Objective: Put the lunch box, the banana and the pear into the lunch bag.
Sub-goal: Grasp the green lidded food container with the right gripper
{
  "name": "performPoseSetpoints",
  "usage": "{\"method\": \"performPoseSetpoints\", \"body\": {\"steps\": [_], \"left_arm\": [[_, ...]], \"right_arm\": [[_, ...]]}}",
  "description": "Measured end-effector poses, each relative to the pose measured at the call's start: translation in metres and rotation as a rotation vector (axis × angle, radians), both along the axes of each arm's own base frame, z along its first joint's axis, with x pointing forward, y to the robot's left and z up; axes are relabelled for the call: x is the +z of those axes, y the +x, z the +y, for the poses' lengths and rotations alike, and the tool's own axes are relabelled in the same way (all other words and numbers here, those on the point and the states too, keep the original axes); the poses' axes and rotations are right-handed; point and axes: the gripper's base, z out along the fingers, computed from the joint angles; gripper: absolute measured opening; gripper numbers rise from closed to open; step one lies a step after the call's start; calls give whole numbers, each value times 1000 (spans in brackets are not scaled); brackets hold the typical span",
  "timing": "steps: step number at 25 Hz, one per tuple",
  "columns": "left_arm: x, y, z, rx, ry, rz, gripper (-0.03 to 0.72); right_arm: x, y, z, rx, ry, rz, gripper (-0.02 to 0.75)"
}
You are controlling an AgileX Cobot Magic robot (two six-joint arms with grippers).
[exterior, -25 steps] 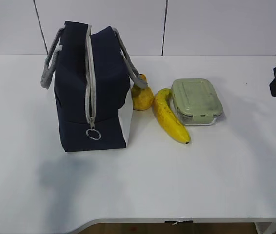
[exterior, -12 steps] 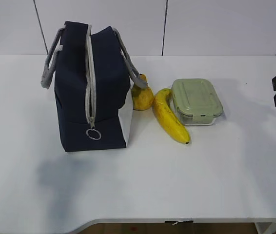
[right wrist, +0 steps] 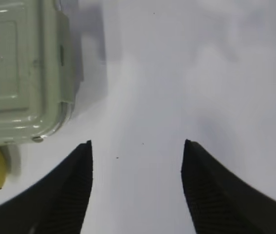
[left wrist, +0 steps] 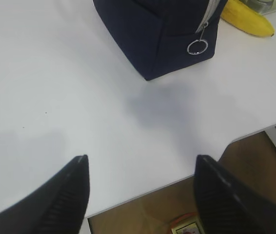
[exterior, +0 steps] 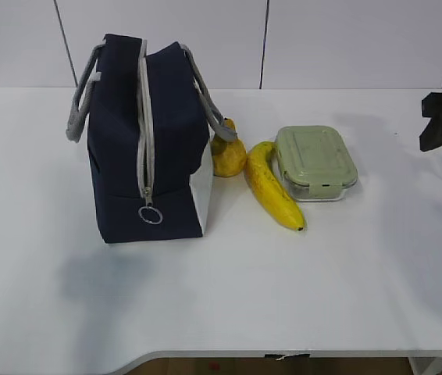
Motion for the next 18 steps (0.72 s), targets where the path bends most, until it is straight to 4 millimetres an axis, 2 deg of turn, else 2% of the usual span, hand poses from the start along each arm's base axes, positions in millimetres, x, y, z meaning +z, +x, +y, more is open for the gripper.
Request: {"method": "performPoseSetpoints", "body": {"steps": [9, 18], "left_arm": [[-1, 0, 1, 1, 10, 5, 503], [-2, -2, 1, -3, 23, 27, 501]], "right_arm": [[-9, 27, -8, 112, 255, 1, 449], [-17, 67, -9, 241, 321, 92, 449]]}}
